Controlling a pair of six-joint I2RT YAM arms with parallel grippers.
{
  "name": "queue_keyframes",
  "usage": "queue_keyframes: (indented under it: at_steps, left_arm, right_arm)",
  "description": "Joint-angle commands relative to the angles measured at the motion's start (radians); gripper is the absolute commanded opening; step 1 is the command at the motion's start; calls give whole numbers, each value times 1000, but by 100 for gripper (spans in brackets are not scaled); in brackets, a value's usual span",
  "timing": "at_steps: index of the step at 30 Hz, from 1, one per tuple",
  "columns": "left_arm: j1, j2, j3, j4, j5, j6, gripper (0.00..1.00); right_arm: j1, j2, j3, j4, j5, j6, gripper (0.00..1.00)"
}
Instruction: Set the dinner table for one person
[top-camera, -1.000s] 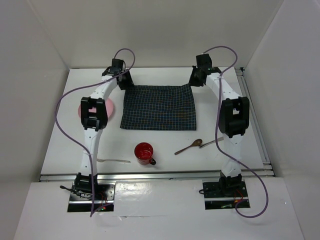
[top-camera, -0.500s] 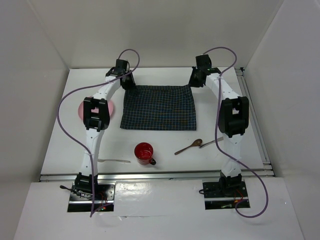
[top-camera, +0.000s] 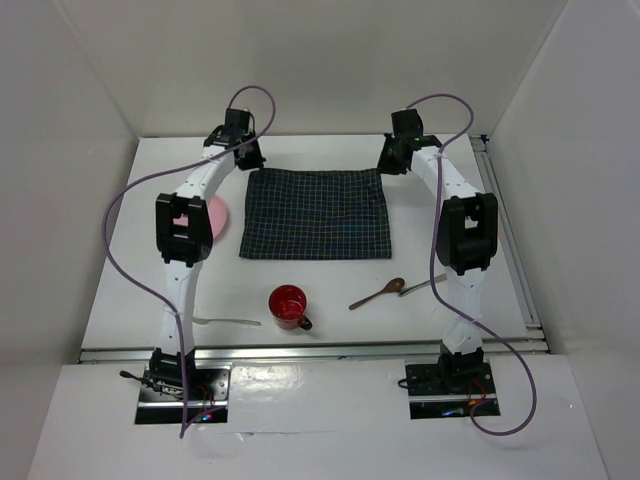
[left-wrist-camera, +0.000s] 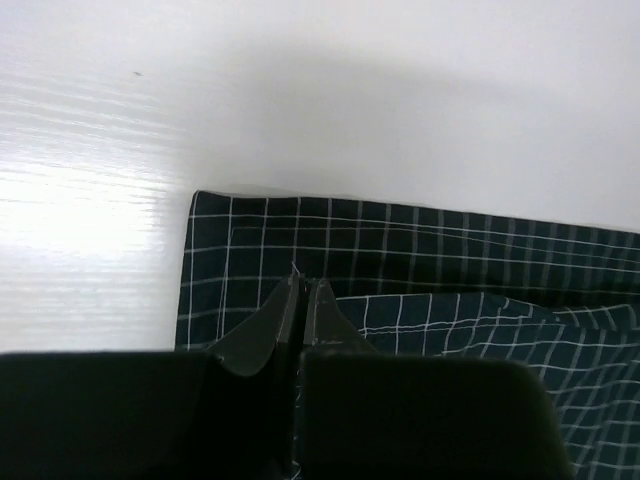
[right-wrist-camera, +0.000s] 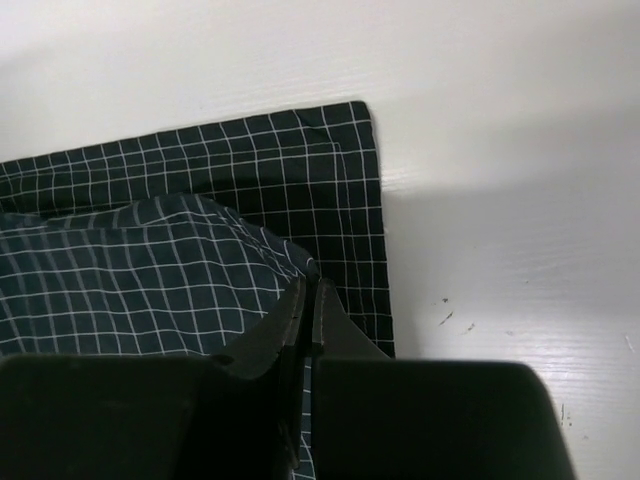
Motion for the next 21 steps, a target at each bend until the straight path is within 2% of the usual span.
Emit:
queue_keyframes:
  at_steps: [1, 7, 13, 18, 21]
  left_arm:
    - [4, -160, -28, 24, -57, 33, 0]
    - [14, -191, -38, 15, -80, 42, 0]
    - [41, -170, -10, -3, -69, 42, 0]
    - [52, -193, -30, 35, -91, 33, 0]
    - [61, -155, 22, 24, -79, 42, 0]
  right_arm:
    - [9, -32, 10, 21, 0, -4, 0]
    - [18, -41, 59, 42, -20, -4, 0]
    - [18, 42, 172, 33, -29, -13, 0]
    - [18, 33, 149, 114, -58, -22, 0]
    - [18, 45, 148, 140, -58, -22, 0]
